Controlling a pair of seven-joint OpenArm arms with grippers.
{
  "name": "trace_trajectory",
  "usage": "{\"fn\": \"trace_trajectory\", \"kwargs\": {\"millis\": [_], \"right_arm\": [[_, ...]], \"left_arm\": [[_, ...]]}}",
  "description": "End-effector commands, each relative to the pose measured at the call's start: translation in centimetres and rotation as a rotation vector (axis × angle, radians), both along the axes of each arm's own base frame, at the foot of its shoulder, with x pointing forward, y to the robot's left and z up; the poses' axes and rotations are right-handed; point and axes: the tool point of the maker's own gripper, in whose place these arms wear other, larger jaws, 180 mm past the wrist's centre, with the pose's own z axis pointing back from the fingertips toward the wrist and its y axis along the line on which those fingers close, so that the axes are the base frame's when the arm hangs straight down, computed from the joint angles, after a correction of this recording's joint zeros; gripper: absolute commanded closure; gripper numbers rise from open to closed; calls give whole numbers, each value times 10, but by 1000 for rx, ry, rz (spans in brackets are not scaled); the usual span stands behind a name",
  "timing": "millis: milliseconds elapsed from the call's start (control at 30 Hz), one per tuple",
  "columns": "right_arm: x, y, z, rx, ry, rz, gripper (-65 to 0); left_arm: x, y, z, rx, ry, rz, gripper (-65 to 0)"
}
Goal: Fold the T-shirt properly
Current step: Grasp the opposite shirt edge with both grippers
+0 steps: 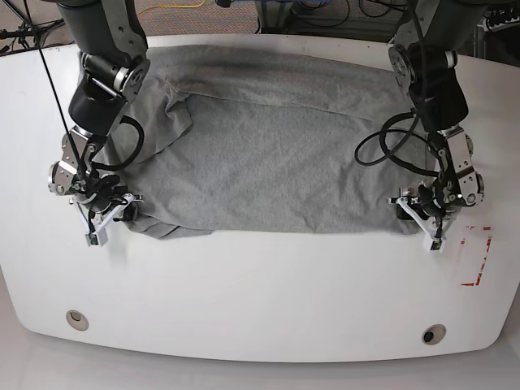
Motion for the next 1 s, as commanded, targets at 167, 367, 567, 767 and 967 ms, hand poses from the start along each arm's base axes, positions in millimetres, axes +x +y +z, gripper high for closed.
{"fn": "trace_trajectory", "kwargs": {"millis": [167,367,567,767,967], "right_arm": [[17,-9,25,-21,-62,-6,0],[20,-15,33,-40,-66,-9,0],[22,-32,60,-121,-88,-18,0],[21,-44,82,-185,-98,-28,0],[17,-53,99,-242,-94,-39,0]], "left_arm": [[14,-2,17,4,-48,-2,0],[11,-7,17,25,0,-39,0],[14,8,54,124,-69,-112,0],[2,12,64,192,-54,-153,0],[0,16,85,253,-70,-179,0]]}}
